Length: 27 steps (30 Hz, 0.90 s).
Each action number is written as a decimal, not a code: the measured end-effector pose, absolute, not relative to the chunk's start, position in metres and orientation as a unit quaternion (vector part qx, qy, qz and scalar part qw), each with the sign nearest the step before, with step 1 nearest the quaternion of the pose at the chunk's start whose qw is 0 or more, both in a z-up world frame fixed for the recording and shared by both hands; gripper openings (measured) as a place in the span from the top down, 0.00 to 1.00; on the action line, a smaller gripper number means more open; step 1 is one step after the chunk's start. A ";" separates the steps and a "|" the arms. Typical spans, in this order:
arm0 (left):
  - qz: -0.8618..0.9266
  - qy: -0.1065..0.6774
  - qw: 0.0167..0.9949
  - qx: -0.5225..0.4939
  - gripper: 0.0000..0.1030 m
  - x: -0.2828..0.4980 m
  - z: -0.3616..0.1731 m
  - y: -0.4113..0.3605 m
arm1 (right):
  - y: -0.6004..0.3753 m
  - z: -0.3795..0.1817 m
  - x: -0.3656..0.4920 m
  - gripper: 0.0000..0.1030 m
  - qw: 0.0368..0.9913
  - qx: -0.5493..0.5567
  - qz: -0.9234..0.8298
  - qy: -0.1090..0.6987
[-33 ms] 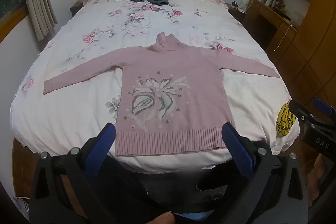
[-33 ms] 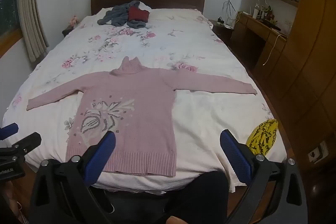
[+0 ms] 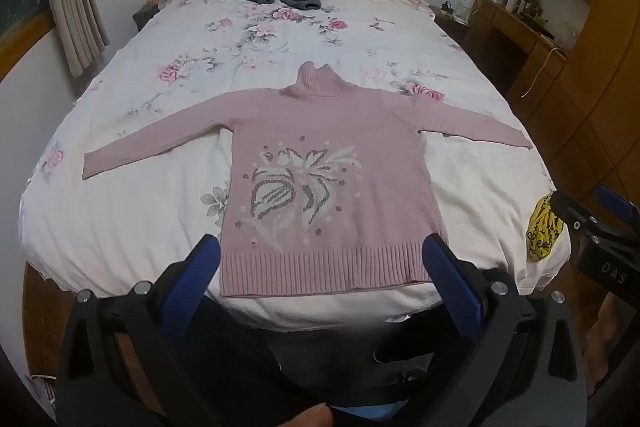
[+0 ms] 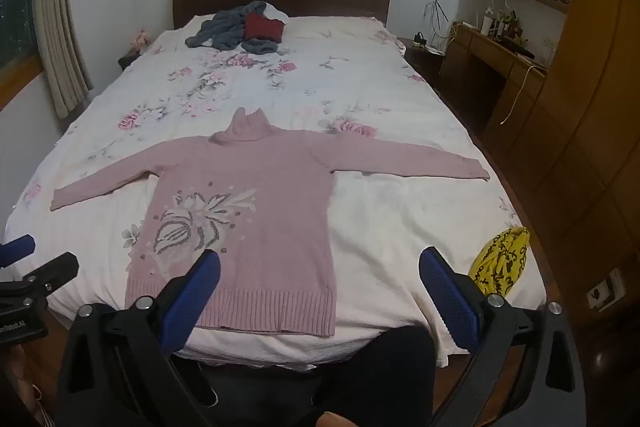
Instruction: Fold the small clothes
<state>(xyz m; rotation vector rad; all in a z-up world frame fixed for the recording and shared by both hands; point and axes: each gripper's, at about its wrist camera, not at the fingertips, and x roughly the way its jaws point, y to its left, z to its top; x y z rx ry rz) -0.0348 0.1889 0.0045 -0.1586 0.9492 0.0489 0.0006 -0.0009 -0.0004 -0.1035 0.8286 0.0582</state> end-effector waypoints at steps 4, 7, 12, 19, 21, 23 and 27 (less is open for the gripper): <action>0.024 0.455 0.887 -0.074 0.03 -0.035 0.005 0.188 | -0.003 0.000 0.000 0.04 0.915 -0.049 0.029 0.401; 0.024 0.457 0.886 -0.077 0.03 -0.035 0.004 0.188 | -0.001 0.000 0.000 0.04 0.915 -0.052 0.027 0.399; 0.024 0.458 0.886 -0.076 0.03 -0.035 0.003 0.187 | -0.001 0.000 0.000 0.04 0.915 -0.052 0.027 0.400; 0.024 0.458 0.885 -0.077 0.03 -0.034 0.002 0.186 | 0.000 0.000 0.000 0.04 0.915 -0.053 0.027 0.399; 0.024 0.458 0.885 -0.077 0.03 -0.034 0.002 0.186 | 0.000 0.000 0.000 0.04 0.915 -0.053 0.026 0.399; 0.024 0.458 0.886 -0.077 0.03 -0.034 0.002 0.185 | -0.001 0.000 0.000 0.04 0.915 -0.053 0.026 0.398; 0.024 0.458 0.885 -0.076 0.03 -0.034 -0.002 0.187 | -0.001 0.000 0.000 0.04 0.915 -0.053 0.026 0.398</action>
